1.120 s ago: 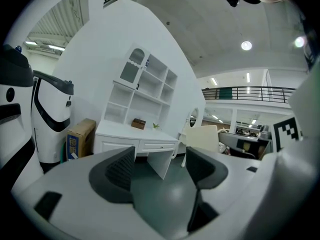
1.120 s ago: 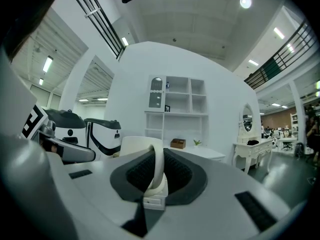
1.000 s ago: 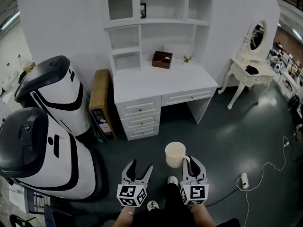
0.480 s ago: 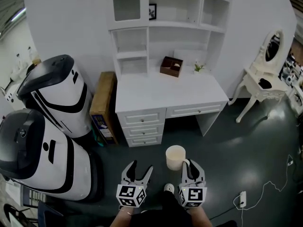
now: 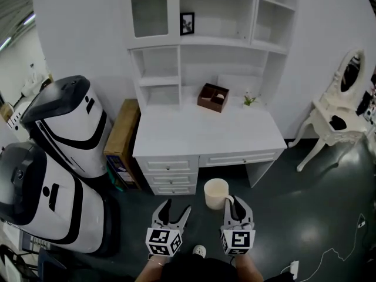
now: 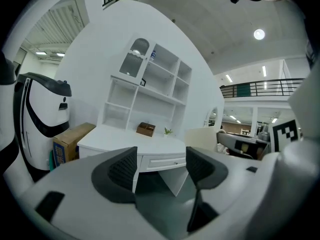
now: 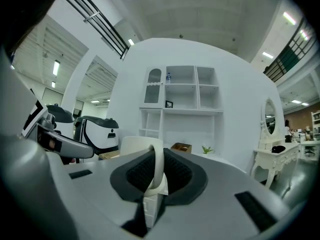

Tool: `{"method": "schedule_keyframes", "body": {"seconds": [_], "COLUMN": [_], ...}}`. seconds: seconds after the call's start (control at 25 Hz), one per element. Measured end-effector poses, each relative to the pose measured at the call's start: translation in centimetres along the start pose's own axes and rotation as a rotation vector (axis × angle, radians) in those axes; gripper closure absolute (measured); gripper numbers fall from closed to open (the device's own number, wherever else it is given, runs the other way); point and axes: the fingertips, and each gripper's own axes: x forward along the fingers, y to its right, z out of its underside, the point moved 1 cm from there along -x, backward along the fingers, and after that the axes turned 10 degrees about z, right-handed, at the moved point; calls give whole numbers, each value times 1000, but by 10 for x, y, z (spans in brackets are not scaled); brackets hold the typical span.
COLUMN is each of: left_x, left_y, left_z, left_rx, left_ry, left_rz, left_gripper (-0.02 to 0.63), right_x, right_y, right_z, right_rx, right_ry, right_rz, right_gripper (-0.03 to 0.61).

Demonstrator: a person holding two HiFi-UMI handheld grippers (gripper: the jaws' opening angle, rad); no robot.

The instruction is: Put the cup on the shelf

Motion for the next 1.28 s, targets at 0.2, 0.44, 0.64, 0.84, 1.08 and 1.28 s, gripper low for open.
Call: {"method": "schedule_keyframes", "body": {"seconds": [0.2, 0.44, 0.64, 0.84, 1.08, 1.28], "left_x": [47, 76, 95, 128, 184, 231], "left_y": [10, 10, 1, -17, -65, -122], "left_z": [-2, 0, -1, -11, -37, -73], "left_rx": [2, -1, -16, -26, 12, 22], "left_ry": [0, -23, -34, -23, -12, 2], "left_rz": [5, 16, 33, 60, 96, 101], "left_gripper": [310, 314, 314, 314, 314, 314], "right_x": [30, 51, 63, 97, 167, 240], "right_y": [30, 47, 50, 54, 55, 46], "right_z": [7, 13, 16, 16, 7, -2], "right_rx": [-2, 13, 19, 33, 28, 35], "right_ry": [-5, -19, -35, -34, -12, -14], "right_rz": [-16, -1, 8, 28, 74, 99], "right_gripper": [531, 531, 531, 531, 531, 531]}}
